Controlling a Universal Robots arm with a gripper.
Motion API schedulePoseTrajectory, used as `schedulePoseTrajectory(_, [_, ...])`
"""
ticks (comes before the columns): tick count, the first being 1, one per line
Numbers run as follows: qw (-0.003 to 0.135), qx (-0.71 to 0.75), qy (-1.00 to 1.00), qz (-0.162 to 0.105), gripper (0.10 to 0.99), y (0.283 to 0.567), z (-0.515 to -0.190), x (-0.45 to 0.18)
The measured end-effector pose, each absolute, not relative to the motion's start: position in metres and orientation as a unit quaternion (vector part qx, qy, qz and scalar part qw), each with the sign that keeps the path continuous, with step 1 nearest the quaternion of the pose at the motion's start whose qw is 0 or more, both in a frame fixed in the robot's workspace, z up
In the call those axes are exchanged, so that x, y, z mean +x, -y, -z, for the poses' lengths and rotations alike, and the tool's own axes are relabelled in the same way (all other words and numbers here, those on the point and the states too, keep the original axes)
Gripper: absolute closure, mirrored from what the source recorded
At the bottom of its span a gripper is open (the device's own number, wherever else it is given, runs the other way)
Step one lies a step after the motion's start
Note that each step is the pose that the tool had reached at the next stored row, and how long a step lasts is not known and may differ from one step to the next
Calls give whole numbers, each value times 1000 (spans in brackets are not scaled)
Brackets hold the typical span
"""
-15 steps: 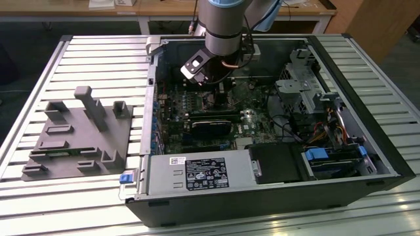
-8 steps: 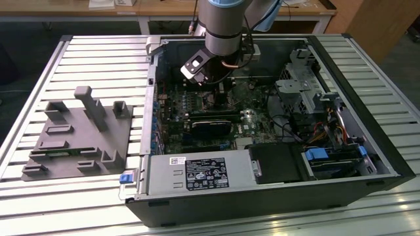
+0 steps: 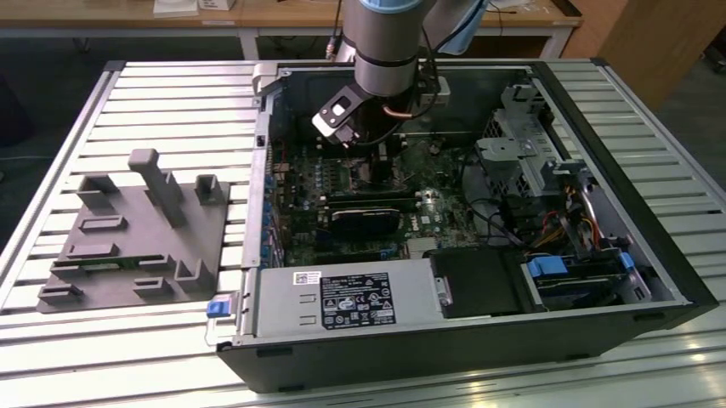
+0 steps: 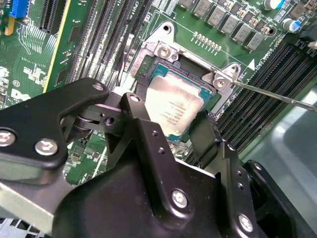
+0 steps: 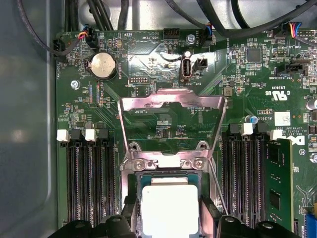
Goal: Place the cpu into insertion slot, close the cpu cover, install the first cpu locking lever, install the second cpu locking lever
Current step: 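Place the cpu into insertion slot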
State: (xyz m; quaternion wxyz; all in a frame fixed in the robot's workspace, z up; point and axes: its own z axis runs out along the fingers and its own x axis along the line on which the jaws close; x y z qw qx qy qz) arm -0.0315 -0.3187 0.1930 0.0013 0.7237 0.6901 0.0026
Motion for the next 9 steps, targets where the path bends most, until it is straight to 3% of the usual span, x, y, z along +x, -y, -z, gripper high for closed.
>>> schedulePoseTrajectory(9, [1,724,-690,-3,471,319,-205,-31])
